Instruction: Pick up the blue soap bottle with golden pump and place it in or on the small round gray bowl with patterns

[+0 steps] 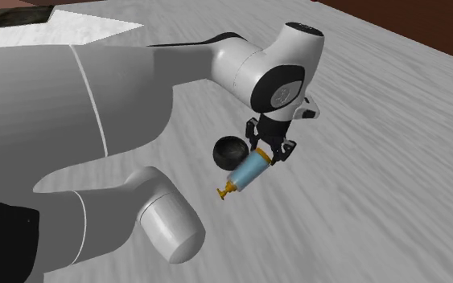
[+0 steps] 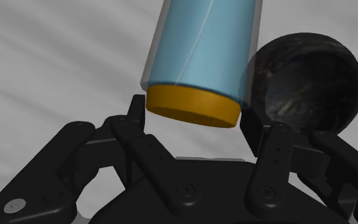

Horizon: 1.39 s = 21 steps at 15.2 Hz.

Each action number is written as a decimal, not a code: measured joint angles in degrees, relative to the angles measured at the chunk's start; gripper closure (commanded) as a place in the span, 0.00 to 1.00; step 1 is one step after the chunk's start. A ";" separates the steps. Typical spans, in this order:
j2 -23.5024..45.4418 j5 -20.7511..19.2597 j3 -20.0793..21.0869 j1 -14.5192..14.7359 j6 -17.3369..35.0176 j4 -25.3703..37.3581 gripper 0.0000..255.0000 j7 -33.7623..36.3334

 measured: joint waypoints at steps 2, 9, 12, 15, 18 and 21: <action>-0.15 0.07 0.08 0.02 -1.47 1.33 1.00 -0.05; 7.31 4.82 5.99 3.88 0.46 6.72 1.00 6.98; 11.90 6.54 8.60 5.39 1.56 10.30 1.00 10.21; 16.09 7.69 10.76 6.54 2.49 13.65 1.00 12.97; 17.00 8.00 11.30 6.83 4.59 12.47 1.00 13.60; 17.61 8.12 11.48 6.91 6.93 10.73 1.00 13.71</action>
